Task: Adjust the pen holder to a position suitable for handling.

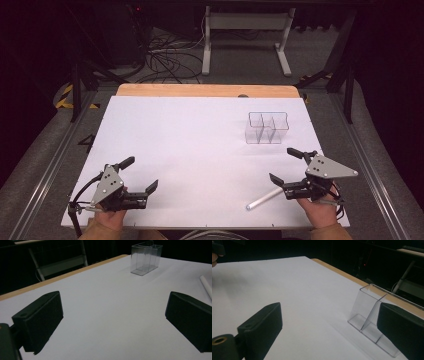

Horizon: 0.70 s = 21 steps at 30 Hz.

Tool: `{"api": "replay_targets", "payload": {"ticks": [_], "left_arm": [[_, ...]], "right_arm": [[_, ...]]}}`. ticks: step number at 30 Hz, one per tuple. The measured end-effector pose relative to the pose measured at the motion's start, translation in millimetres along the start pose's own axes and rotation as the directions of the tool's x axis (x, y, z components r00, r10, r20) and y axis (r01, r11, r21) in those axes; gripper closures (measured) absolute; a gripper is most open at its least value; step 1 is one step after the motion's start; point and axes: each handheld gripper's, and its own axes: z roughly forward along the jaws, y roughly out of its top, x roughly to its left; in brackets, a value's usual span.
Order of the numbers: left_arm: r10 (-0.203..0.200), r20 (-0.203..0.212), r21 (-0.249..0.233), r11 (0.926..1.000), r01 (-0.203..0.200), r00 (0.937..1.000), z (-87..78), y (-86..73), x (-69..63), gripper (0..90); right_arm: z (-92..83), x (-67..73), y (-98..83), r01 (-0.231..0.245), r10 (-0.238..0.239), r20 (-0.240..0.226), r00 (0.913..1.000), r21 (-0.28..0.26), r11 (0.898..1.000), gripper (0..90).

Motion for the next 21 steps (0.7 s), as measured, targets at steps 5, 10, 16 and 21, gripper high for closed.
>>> {"api": "replay_targets", "payload": {"ticks": [5,10,16,21], "left_arm": [[0.0,-0.001,0.0,1.0,0.0,1.0,0.1,0.0,0.1,2.2],[-0.004,-0.003,0.0,1.0,0.004,1.0,0.5,-0.2,0.0,2.2],[-0.004,-0.004,0.003,1.0,0.004,1.0,1.0,-0.4,0.4,2.2],[-0.005,0.002,0.008,1.0,0.005,1.0,1.1,-0.3,0.4,2.3]], "right_arm": [[4.5,-4.3,7.3,0.019,-0.019,0.003,0.9998,0.013,1.0,6.1],[7.0,-7.2,12.2,0.024,-0.024,0.003,0.9997,0.009,1.0,6.1],[8.9,-9.3,15.8,0.022,-0.022,0.004,0.9997,0.046,0.999,7.8],[8.9,-10.9,22.5,0.028,-0.026,-0.016,0.9995,0.092,0.995,17.1]]}}
